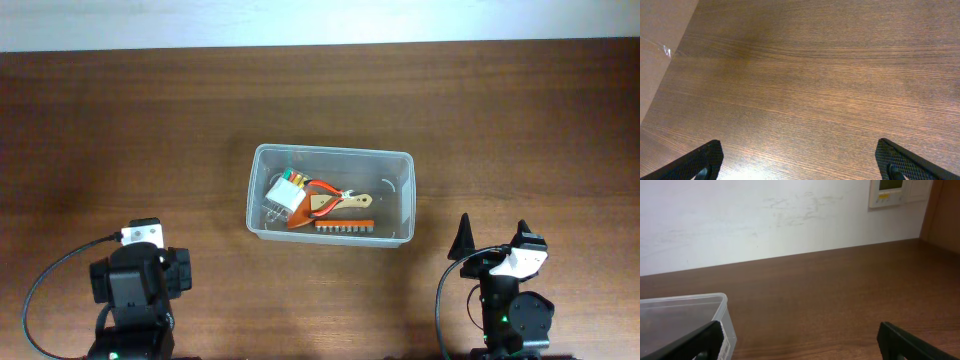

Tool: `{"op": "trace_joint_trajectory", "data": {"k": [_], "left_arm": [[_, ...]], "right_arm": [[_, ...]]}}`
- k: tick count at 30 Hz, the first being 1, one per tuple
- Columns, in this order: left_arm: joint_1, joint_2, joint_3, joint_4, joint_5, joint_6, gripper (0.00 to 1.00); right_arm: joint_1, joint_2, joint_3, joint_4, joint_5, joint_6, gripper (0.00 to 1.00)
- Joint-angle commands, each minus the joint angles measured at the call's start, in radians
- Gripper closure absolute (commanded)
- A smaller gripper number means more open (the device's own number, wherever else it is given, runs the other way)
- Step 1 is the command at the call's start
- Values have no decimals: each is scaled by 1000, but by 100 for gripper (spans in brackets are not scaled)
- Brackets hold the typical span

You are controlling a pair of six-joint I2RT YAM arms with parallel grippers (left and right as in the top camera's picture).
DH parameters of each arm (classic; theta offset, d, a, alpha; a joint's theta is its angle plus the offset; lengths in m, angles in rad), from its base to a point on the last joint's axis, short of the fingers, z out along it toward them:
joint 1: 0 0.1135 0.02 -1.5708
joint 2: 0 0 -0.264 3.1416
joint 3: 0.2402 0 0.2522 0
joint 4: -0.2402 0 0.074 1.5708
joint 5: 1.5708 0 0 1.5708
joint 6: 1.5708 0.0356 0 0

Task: Pack container

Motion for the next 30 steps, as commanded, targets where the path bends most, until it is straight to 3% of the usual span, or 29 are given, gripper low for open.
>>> {"op": "trace_joint_trajectory", "data": {"k": [1, 11, 17, 23, 30], "left_arm": [[0, -1, -4, 0, -10, -5, 1], [-3, -44, -4, -18, 2, -6, 1], [-25, -281, -35, -6, 342, -6, 1], [-68, -501, -230, 301, 350, -5, 1], [-79, -591, -511, 767, 361, -6, 1]], "right_arm": [[6, -10, -4, -11, -10, 12, 1], [6, -10, -4, -11, -10, 12, 1], [6, -10, -4, -11, -10, 12, 1], [6, -10, -4, -11, -10, 12, 1], [6, -10, -4, -11, -10, 12, 1]]}}
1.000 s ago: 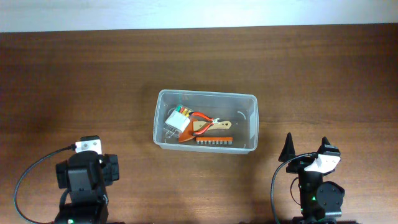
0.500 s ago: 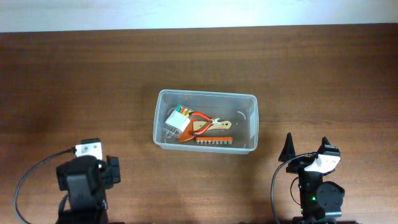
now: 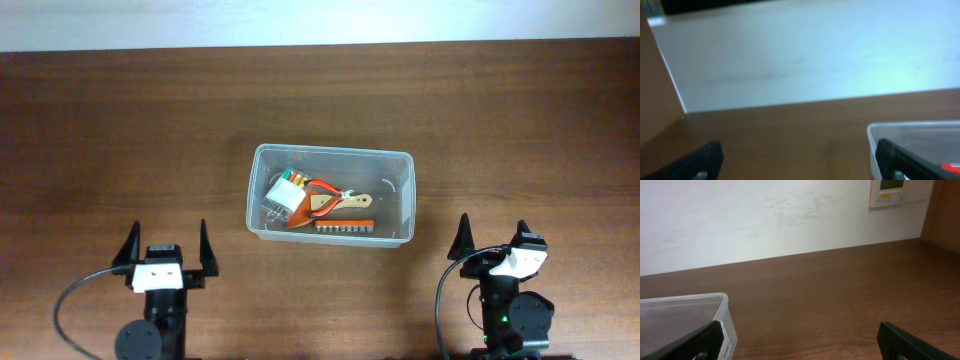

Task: Pack container

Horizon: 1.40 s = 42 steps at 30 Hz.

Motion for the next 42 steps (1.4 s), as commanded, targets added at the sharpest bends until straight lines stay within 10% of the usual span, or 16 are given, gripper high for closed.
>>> {"op": "trace_joint_trajectory", "data": {"k": [1, 12, 42], "left_arm": [[-13, -15, -115, 97, 53, -7, 1], [-18, -14, -113, -31, 161, -172, 1], [-17, -14, -113, -31, 139, -171, 1]], "right_arm": [[6, -10, -4, -11, -6, 11, 1], [6, -10, -4, -11, -6, 11, 1], [6, -10, -4, -11, -6, 11, 1]]}}
